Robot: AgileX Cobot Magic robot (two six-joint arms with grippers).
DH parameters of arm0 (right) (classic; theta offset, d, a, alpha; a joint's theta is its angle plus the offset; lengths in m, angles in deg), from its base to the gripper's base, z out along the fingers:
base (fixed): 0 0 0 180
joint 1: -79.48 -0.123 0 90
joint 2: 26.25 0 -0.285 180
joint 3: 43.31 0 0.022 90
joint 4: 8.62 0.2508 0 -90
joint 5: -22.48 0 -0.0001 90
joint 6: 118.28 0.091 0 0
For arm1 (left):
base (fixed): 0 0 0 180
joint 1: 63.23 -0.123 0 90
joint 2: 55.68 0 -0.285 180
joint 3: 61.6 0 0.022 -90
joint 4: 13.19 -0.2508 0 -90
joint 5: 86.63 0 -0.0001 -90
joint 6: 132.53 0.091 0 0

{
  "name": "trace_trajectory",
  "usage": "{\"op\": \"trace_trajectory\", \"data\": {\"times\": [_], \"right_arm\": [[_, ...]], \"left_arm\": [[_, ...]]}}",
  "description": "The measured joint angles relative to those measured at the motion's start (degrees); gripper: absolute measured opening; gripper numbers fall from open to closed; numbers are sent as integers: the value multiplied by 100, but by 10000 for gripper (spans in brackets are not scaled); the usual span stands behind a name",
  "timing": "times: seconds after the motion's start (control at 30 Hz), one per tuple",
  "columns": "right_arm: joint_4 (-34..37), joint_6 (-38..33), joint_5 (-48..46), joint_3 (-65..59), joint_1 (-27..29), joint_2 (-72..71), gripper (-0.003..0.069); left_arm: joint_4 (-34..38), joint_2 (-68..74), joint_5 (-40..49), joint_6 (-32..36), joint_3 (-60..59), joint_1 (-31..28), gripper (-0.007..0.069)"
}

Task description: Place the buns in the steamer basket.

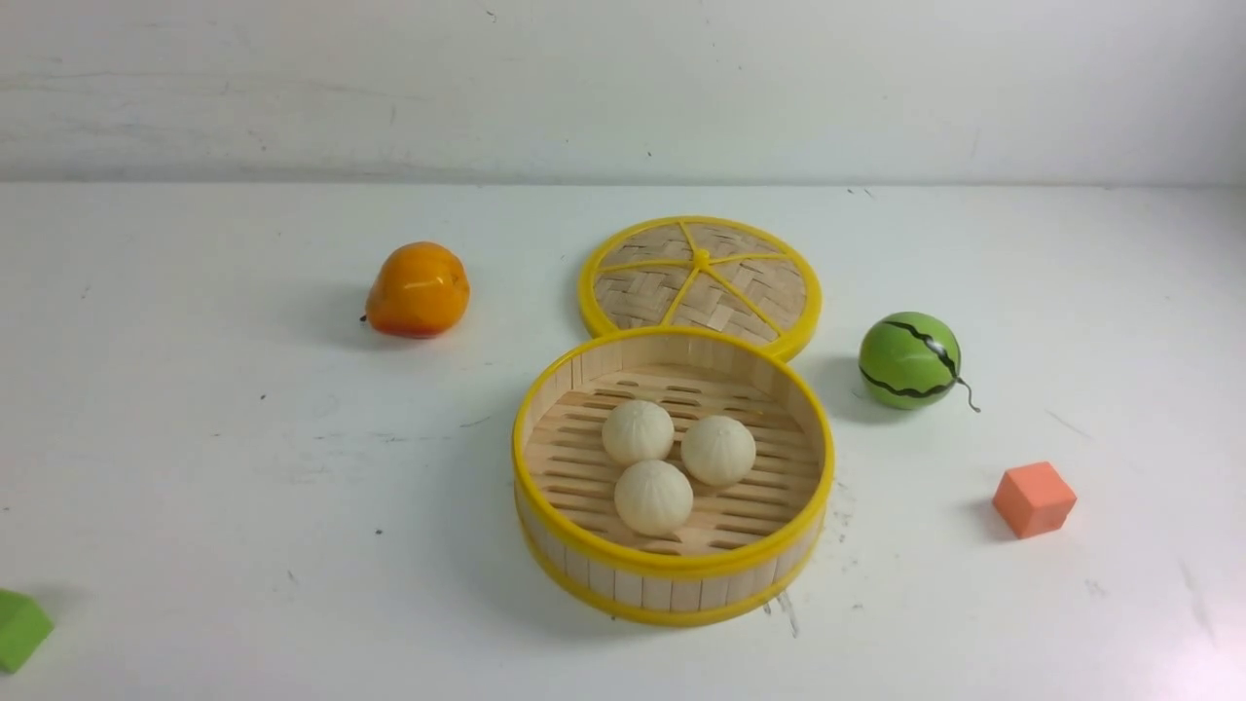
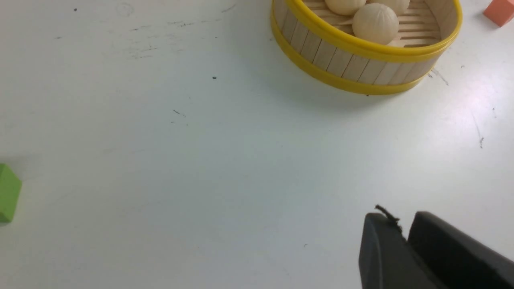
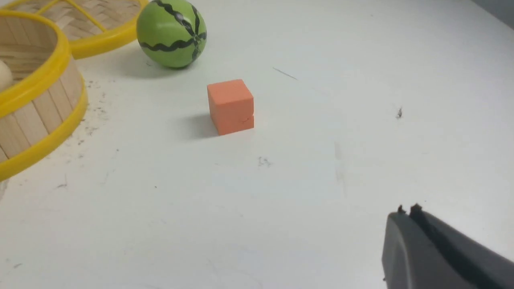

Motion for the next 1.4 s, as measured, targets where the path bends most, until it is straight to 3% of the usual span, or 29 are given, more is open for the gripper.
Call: {"op": "trace_trajectory", "data": {"times": [1.07,1.23,1.33,1.37,1.4], "right_arm": [[-6,6,-109,28,0,-7,-2],[-6,6,-114,28,0,-7,1],[-6,6,-114,28,7,-7,1],[-6,6,-114,28,7,-7,1],[-6,6,-114,28,7,-7,1]], "left_arm": [[-29,0,-12,0,-52,0,117],[-18,-60,-888,-157,-205,-111,89],[119,-205,-2216,-21,-552,-807,-13],[160,-232,-2292,7,-581,-859,-14],[400,-337,-2956,323,-868,-1385,-14]]}}
